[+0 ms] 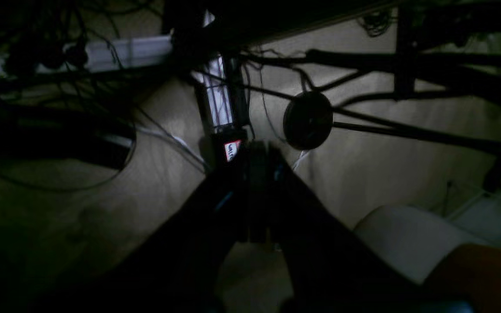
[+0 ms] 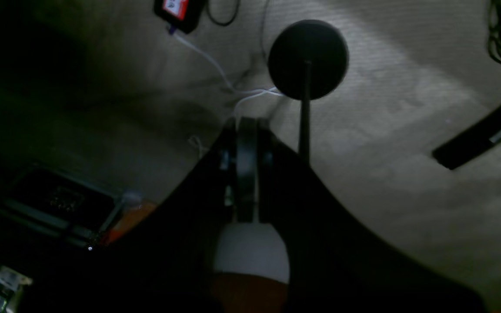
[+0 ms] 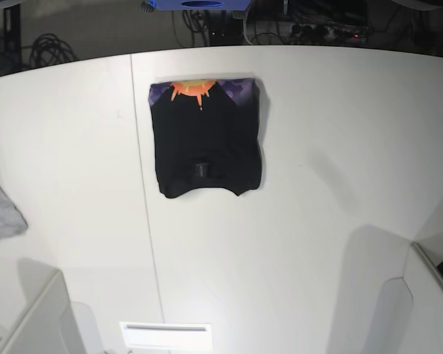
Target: Fold the T-shirt properly
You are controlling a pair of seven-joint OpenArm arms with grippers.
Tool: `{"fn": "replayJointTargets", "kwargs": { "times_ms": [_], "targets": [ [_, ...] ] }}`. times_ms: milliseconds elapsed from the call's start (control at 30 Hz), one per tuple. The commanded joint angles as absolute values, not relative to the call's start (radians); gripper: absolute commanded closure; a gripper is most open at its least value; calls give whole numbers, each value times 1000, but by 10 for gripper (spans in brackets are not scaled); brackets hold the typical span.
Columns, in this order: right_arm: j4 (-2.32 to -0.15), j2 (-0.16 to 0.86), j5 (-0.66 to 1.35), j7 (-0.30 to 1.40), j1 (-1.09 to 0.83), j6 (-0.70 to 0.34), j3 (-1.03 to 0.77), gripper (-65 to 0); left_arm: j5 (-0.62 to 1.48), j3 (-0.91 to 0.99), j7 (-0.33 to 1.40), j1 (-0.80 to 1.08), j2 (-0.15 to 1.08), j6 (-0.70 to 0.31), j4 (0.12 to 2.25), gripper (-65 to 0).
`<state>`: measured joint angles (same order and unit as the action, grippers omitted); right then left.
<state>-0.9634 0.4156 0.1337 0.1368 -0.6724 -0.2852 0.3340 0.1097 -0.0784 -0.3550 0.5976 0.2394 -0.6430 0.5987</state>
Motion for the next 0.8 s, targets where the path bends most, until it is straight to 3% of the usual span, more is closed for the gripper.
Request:
{"fn": "replayJointTargets", "kwargs": {
  "times_ms": [0, 367, 767],
  "targets": [
    [-934, 424, 136, 116, -673, -291, 344, 0, 111, -91, -366, 593, 245, -644, 567, 0],
    [-581, 255, 137, -13, -521, -291, 275, 0, 113, -384, -366, 298, 202, -579, 183, 0],
    [-179, 137, 137, -255, -340, -289, 223, 0, 119, -524, -364, 188, 199, -435, 96, 0]
  ]
}}
